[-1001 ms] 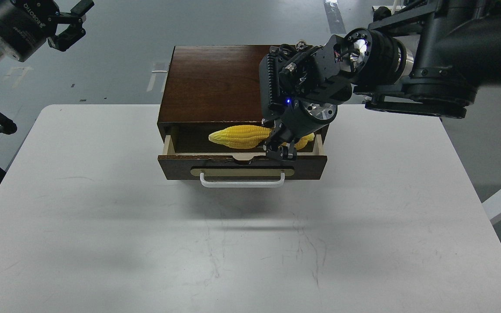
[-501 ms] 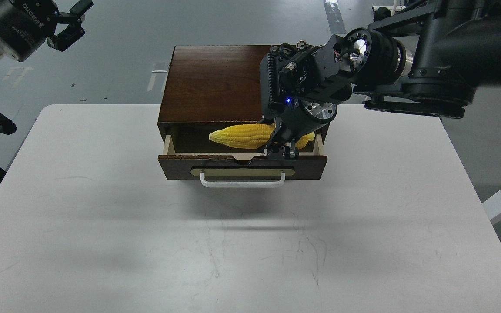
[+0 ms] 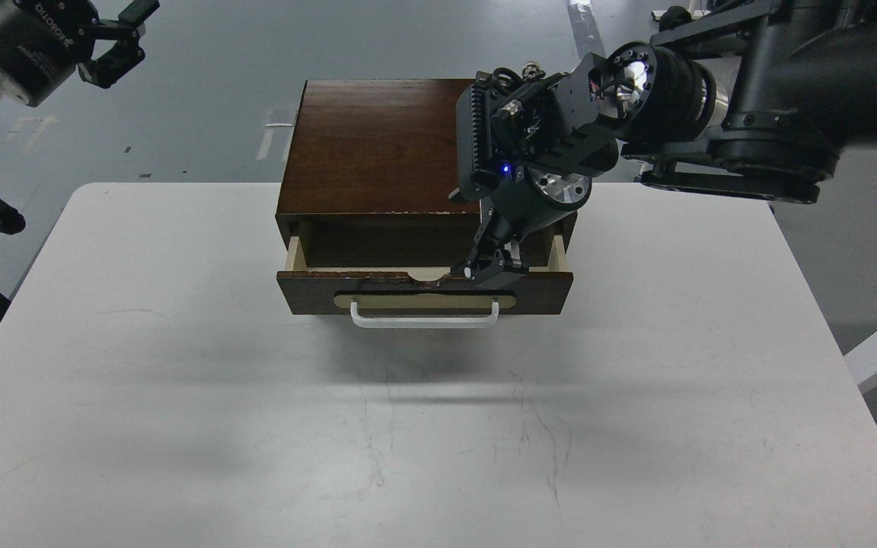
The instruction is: Put corn in drawer with both arms
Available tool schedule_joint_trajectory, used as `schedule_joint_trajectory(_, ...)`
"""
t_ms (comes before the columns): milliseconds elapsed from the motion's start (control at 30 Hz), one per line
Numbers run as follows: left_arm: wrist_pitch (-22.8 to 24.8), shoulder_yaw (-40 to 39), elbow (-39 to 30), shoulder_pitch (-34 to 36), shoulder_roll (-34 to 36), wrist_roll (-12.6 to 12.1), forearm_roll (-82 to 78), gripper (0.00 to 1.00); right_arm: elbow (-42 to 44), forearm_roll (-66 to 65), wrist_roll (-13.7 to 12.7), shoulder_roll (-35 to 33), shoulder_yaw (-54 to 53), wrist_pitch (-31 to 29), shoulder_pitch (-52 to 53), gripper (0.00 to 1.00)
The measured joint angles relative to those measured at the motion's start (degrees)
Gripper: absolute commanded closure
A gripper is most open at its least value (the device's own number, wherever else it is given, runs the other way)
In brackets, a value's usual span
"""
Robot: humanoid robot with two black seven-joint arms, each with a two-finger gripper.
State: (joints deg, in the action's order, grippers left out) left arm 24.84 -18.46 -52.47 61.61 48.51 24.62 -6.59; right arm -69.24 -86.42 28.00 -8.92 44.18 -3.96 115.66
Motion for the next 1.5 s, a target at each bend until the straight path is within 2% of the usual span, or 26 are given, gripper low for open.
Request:
schedule_joint_trajectory(134,0.09,0.00,0.04,0.00,0.01,0.12,0.00,0.02,0.32,9.59,0.00,-3.85,-3.35,-0.02,-0.07,0.01)
schedule_joint_trajectory(267,0.24,0.07,0.16,-0.06,0.02,0.21,0.00,0.02,1.90,27.92,0.00,-8.00,-5.54,-0.06,-1.95,0.00)
schedule_joint_trajectory(401,0.33,0.09,0.19,-0.40,-0.06,0.36,0.01,0.02,5.11,45.64,-0.01,-11.34,-11.69,0.41,-7.79,0.00)
schedule_joint_trajectory(534,0.38,0.09,0.23,-0.81,-0.46,0.65,0.18,0.02,9.43,56.83,-0.02,-14.83,-24.46,0.99,-18.10,0.00)
schedule_joint_trajectory(868,-0.17,0.17,0.90,-3.57,-2.77,0.88,0.77,0.02,17.78,61.31,-0.02,-16.49,-56.45,1.41,-44.03,0.00)
schedule_joint_trajectory(1001,-0.03,0.08,2.15,-4.63,-4.16,0.88,1.01,0.02,18.62,72.30,0.00,-14.42,-65.29,1.34,-51.23,0.00)
schedule_joint_trajectory(1135,0.17,-0.03,3.25,-5.88,-5.91,0.88,1.09,0.02,20.20,79.95,0.00,-13.54,-69.14,1.11,-55.17,0.00)
schedule_joint_trajectory(1302,0.83,-2.33,4.23,-7.58,-7.98,0.58,1.14,0.02,20.98,82.47,0.00,-14.59,-70.72,-0.44,-58.15,0.00)
schedule_joint_trajectory(1502,3.05,-4.43,5.89,-9.36,-9.00,0.32,1.16,0.02,24.40,83.28,0.00,-17.04,-70.65,-12.65,-58.89,0.00)
